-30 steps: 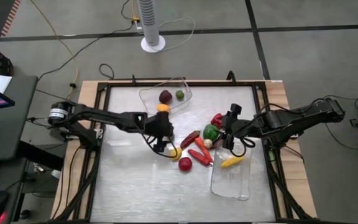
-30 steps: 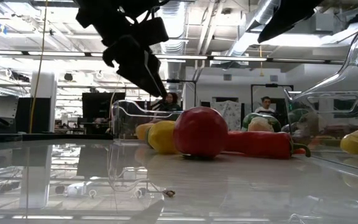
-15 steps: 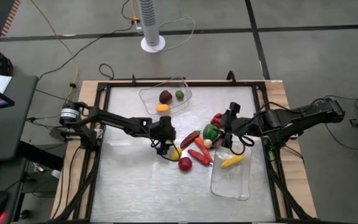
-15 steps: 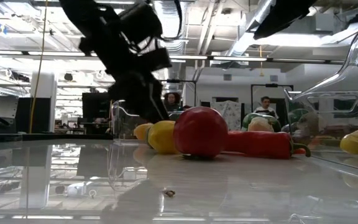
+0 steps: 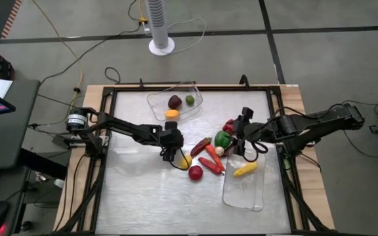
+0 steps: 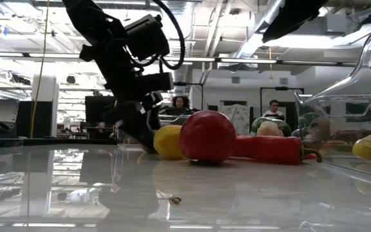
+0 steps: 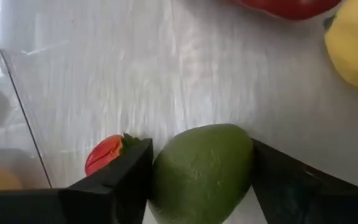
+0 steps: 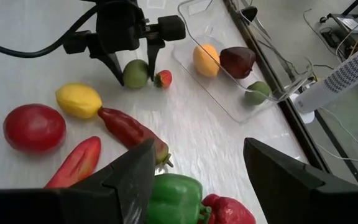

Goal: Sort produce into baskets
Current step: Put the green lime into the top transparent bin

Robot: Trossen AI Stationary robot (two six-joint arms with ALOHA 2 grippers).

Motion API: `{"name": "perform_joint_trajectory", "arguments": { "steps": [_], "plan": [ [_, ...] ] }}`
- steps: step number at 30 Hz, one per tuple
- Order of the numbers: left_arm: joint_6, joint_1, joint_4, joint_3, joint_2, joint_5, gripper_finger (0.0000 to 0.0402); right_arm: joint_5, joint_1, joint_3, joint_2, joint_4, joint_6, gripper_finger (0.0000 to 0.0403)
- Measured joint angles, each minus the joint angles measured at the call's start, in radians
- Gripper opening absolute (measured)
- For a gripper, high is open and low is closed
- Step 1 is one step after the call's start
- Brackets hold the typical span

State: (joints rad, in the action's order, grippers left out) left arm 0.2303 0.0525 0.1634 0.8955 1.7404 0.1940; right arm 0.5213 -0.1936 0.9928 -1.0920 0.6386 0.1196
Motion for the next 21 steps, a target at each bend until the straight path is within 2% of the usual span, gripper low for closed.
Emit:
{"name": "perform_joint_trajectory", "arguments": {
  "steps": [5,11,16,19,21],
  "plan": [
    [-0.014,0.000,0.011,0.007,0.000,-0.005,0.0188,0.000,-0.001,0.000,0.000,-0.003,0.003,0.0272],
    [0.008,0.014,0.064,0.090,-0.071,0.003,0.0197,0.000,-0.001,0.000,0.000,-0.003,-0.013,0.0272],
    [0.068,0.066,0.078,0.111,-0.173,0.160,0.0198,0.000,0.006,0.000,0.000,-0.006,-0.005,0.0272],
    [0.013,0.145,0.085,0.112,-0.209,0.250,0.0204,0.000,0.005,0.000,0.000,-0.006,0.003,0.0272],
    [-0.058,0.195,0.088,0.112,-0.220,0.271,0.0214,0.000,0.005,0.000,0.000,-0.012,0.003,0.0272]
  ]
}}
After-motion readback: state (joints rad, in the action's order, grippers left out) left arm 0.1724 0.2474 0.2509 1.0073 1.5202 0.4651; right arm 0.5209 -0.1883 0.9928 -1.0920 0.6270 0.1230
